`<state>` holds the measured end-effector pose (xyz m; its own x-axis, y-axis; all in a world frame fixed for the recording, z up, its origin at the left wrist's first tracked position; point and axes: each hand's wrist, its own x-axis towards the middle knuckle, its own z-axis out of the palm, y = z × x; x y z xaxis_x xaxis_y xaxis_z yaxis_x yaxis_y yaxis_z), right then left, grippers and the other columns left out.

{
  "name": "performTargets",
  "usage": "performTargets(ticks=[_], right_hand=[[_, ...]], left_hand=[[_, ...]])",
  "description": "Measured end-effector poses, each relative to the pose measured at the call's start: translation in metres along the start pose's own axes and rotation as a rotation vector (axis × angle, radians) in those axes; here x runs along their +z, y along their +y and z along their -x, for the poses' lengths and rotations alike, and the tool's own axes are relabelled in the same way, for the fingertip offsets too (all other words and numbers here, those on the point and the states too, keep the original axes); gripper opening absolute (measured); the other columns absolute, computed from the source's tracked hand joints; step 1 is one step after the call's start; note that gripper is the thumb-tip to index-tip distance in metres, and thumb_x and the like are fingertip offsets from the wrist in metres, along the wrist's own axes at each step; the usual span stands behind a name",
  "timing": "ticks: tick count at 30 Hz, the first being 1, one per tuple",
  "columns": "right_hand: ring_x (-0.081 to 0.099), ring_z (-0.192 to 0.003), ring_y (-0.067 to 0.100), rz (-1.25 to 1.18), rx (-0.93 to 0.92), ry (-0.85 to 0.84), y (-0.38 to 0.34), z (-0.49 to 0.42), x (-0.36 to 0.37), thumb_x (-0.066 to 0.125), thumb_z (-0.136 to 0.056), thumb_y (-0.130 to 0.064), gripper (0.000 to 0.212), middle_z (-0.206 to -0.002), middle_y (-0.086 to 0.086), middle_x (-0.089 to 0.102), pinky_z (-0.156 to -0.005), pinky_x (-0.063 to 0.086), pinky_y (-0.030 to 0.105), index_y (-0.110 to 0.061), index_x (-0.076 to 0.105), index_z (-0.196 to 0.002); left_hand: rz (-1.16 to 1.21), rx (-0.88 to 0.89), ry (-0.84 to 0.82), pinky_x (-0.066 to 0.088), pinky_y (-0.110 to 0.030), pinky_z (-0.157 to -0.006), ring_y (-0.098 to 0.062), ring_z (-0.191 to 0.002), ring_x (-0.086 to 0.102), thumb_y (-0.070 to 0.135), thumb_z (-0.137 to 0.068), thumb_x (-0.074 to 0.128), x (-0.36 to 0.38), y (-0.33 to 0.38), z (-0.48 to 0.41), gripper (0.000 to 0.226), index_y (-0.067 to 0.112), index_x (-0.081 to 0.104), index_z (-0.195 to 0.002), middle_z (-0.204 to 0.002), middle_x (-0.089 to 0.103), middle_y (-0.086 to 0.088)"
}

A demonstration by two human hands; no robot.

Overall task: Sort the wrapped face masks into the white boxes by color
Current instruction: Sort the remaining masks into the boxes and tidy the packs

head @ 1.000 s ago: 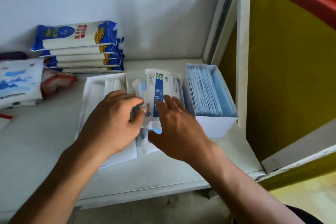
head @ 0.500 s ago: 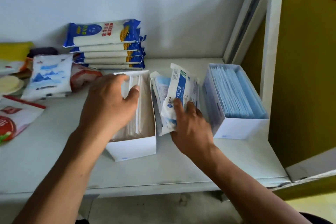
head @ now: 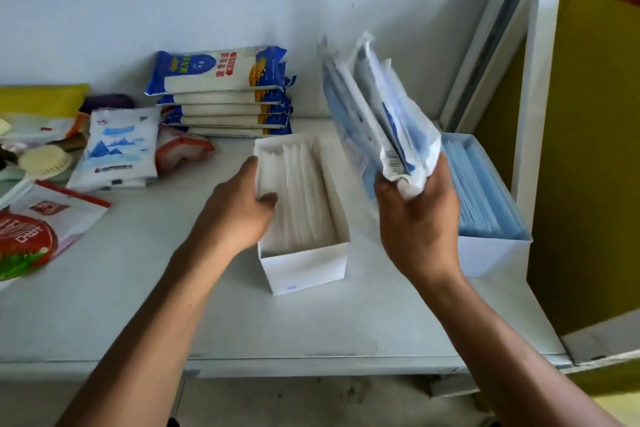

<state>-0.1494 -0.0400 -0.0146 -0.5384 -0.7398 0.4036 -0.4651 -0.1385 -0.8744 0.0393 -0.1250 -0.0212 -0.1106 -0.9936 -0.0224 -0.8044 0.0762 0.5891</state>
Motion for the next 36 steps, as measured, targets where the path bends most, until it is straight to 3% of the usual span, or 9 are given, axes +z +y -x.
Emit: performTargets(ticks=[5, 9, 13, 17, 20, 22, 26, 32, 36], right_hand=[[0.065, -0.102, 0.019, 0.214, -0.306, -0.052, -0.014, 0.014, -0.006, 0.074, -0.084, -0.02, 0.063, -0.123, 0.0, 0.065, -0.076, 0.052, 0.029, -0.022, 0.044, -0.138], [0.061, -0.113, 0.038, 0.422, -0.521, -0.195, -0.01, 0.029, 0.005, 0.073, -0.077, -0.021, 0.073, -0.141, 0.014, 0.053, -0.074, 0.057, 0.04, -0.026, 0.037, -0.14], [0.05, -0.129, 0.038, 0.464, -0.61, -0.358, -0.01, 0.031, 0.009, 0.065, -0.082, -0.035, 0.065, -0.145, 0.018, 0.048, -0.097, 0.05, 0.046, -0.024, 0.047, -0.144], [0.01, -0.153, 0.017, 0.463, -0.516, -0.757, -0.021, 0.008, -0.012, 0.082, -0.064, -0.058, 0.106, -0.162, 0.001, 0.027, -0.124, 0.015, 0.033, -0.029, 0.032, -0.154], [0.012, -0.145, -0.007, 0.349, -0.332, -0.52, -0.015, -0.03, -0.043, 0.066, -0.074, -0.07, 0.088, -0.149, -0.009, 0.04, -0.121, 0.004, 0.023, -0.025, 0.043, -0.146], [0.027, -0.145, 0.012, 0.599, -0.163, -0.242, 0.01, -0.057, -0.06, 0.049, -0.09, -0.064, 0.066, -0.146, 0.002, 0.048, -0.124, 0.012, 0.043, -0.021, 0.049, -0.14], [0.052, -0.116, 0.035, 0.827, 0.395, -0.273, 0.051, -0.075, -0.073, 0.05, -0.097, -0.047, 0.05, -0.129, 0.012, 0.054, -0.092, 0.05, 0.049, -0.019, 0.047, -0.138], [0.056, -0.084, 0.024, 0.669, 0.361, -0.292, 0.05, -0.072, -0.06, 0.048, -0.099, -0.037, 0.039, -0.099, 0.007, 0.058, -0.06, 0.043, 0.03, -0.008, 0.059, -0.124], [0.056, -0.074, 0.016, 0.665, 0.34, -0.401, 0.045, -0.07, -0.054, 0.048, -0.098, -0.043, 0.037, -0.088, 0.004, 0.06, -0.062, 0.049, 0.032, -0.013, 0.064, -0.112]], left_hand=[[0.902, -0.074, -0.01, 0.046, -0.046, -0.104, -0.022, -0.111, 0.064, 0.072, -0.084, 0.036, 0.003, 0.019, 0.004, 0.076, 0.014, 0.062, -0.126, -0.124, 0.068, -0.008], [1.528, 0.206, -0.159, 0.046, -0.045, -0.106, -0.028, -0.124, 0.059, 0.057, -0.098, 0.036, -0.015, 0.043, 0.022, 0.053, 0.023, 0.066, -0.125, -0.13, 0.066, -0.01], [1.405, -0.005, -0.184, 0.06, -0.038, -0.075, -0.026, -0.09, 0.073, 0.019, -0.083, 0.066, -0.012, 0.043, 0.025, 0.022, 0.014, 0.076, -0.101, -0.101, 0.075, -0.012], [1.444, -0.044, -0.182, 0.06, -0.035, -0.069, -0.022, -0.073, 0.074, 0.004, -0.086, 0.054, -0.016, 0.032, 0.018, 0.03, 0.017, 0.081, -0.082, -0.081, 0.076, -0.008], [1.507, -0.009, -0.207, 0.06, -0.027, -0.059, -0.014, -0.063, 0.072, 0.003, -0.094, 0.04, -0.03, 0.019, 0.01, 0.05, 0.022, 0.08, -0.072, -0.069, 0.074, 0.001], [1.493, -0.025, -0.235, 0.059, -0.026, -0.059, -0.014, -0.062, 0.071, 0.005, -0.094, 0.039, -0.032, 0.009, 0.004, 0.048, 0.023, 0.079, -0.077, -0.07, 0.073, 0.001], [1.398, -0.01, -0.302, 0.058, -0.023, -0.054, -0.013, -0.055, 0.07, -0.001, -0.092, 0.036, -0.025, 0.005, 0.003, 0.06, 0.025, 0.08, -0.061, -0.062, 0.072, 0.0], [1.321, -0.137, -0.475, 0.058, -0.026, -0.048, -0.021, -0.051, 0.07, 0.019, -0.057, 0.064, -0.017, 0.002, -0.005, 0.02, 0.012, 0.08, -0.063, -0.063, 0.073, -0.012], [1.313, -0.13, -0.556, 0.06, -0.028, -0.053, -0.022, -0.057, 0.073, 0.026, -0.017, 0.089, -0.018, -0.004, -0.013, 0.059, 0.012, 0.082, -0.073, -0.071, 0.075, -0.012]])
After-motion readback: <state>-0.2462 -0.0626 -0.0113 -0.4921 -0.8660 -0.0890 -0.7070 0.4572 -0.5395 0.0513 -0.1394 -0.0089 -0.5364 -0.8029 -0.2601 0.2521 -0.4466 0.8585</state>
